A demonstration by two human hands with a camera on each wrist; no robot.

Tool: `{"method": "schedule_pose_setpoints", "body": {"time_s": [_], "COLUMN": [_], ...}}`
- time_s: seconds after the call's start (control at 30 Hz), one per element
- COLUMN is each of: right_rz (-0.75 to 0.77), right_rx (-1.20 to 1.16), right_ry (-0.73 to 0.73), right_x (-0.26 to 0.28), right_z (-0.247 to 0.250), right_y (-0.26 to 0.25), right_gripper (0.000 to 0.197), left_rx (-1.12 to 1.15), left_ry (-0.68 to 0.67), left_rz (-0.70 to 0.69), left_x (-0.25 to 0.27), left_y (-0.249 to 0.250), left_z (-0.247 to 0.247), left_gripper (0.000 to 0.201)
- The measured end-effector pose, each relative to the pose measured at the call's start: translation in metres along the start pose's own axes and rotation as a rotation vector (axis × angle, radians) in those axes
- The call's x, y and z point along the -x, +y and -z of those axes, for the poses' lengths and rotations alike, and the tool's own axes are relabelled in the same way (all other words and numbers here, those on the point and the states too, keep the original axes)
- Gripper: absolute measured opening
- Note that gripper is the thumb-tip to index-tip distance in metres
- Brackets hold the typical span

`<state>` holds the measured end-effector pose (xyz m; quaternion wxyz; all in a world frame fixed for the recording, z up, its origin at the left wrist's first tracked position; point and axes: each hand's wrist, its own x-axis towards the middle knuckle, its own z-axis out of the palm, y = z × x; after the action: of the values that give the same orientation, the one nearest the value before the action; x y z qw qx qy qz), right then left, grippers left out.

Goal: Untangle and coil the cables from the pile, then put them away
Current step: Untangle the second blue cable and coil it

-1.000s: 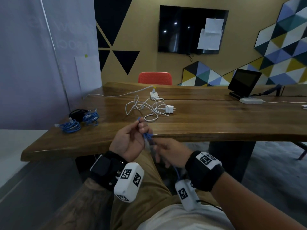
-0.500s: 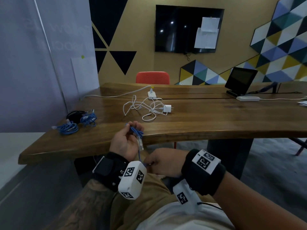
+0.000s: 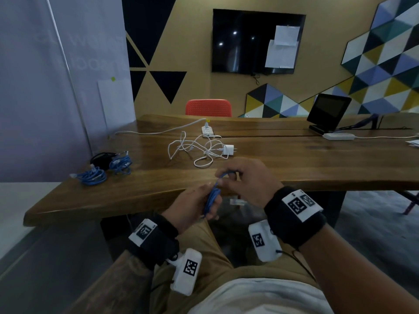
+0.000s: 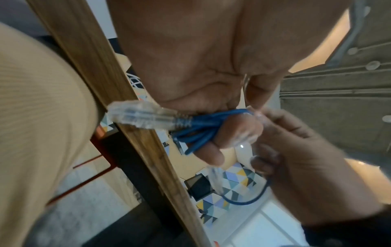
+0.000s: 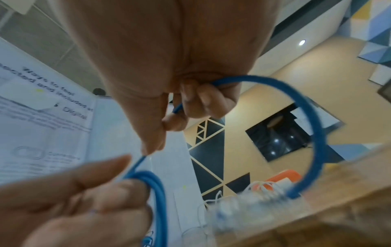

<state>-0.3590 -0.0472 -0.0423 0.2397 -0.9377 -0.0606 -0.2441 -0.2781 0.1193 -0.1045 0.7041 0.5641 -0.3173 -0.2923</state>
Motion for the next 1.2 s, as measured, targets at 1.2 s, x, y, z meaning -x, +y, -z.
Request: {"method": "schedule_pose_setpoints", "body": {"time_s": [1.2], "right_rz": [-0.192], "right_rx": [-0.443], "right_ry": [-0.256], "right_x": [0.014], "right_z": [-0.009], "right_y": [-0.016], "right_gripper": [0.013], "left_rx": [-0.196], "left_ry": [0.188], "left_rz": [-0.215], "left_x": [-0.01], "left_y": [-0.009], "left_z": [0.02], "left_gripper": [0.024]}}
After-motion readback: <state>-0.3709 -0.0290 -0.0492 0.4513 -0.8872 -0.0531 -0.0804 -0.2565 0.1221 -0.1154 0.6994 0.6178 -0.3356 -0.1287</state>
